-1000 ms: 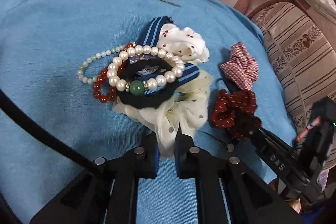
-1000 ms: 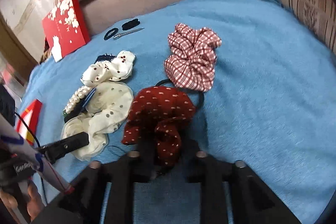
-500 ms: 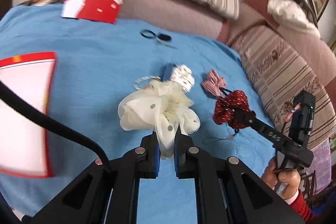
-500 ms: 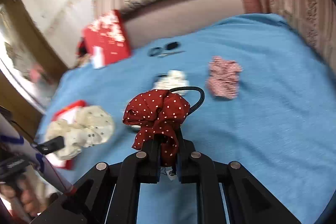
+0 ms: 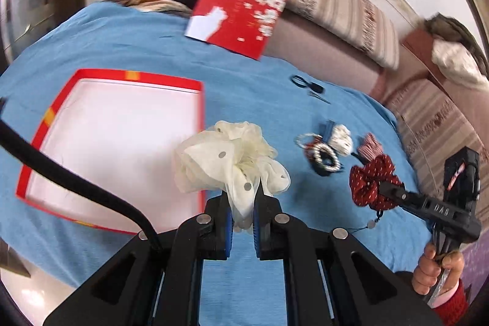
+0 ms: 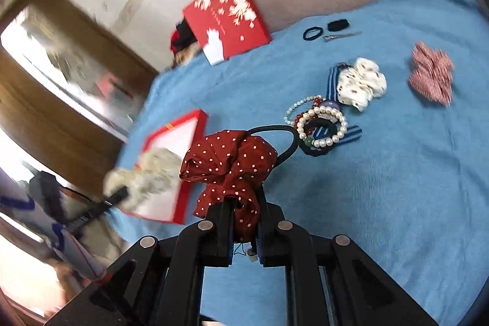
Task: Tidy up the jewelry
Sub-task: 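Carry both held scrunchies over to the red-rimmed white tray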
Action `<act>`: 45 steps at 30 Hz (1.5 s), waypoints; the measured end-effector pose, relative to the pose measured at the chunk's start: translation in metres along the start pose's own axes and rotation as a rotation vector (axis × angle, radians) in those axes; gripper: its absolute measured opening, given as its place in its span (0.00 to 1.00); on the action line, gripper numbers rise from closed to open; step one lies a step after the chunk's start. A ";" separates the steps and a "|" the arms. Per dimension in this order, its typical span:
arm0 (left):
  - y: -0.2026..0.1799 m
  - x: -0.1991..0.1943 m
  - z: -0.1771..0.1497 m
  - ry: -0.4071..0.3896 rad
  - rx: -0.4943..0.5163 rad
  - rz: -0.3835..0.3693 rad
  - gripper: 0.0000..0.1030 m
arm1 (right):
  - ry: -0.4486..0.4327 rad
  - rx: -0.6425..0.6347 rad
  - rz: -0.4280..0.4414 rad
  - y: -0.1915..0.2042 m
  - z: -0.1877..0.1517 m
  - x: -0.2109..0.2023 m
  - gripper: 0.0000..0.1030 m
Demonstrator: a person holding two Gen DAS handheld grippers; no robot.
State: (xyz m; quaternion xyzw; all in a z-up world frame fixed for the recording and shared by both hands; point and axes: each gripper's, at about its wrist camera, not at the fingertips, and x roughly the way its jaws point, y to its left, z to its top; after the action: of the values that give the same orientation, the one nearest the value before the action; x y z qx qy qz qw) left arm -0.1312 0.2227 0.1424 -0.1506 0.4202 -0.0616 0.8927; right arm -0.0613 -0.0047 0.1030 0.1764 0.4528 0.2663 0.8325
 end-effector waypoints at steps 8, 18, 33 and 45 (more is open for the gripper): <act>0.024 -0.007 -0.005 -0.018 -0.029 0.026 0.09 | 0.016 -0.115 -0.227 -0.014 -0.018 0.025 0.56; 0.005 0.007 -0.010 0.004 -0.004 -0.013 0.10 | 0.024 -0.159 -0.276 -0.021 -0.021 0.041 0.50; 0.043 -0.018 0.023 -0.073 -0.032 0.069 0.10 | -0.079 -0.199 -0.040 0.071 0.032 0.004 0.03; 0.141 0.035 0.088 -0.027 -0.138 0.168 0.10 | 0.031 -0.361 0.065 0.207 0.084 0.131 0.03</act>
State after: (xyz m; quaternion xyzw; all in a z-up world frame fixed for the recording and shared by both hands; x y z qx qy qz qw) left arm -0.0437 0.3670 0.1243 -0.1767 0.4227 0.0443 0.8878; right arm 0.0100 0.2346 0.1716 0.0343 0.4045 0.3727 0.8344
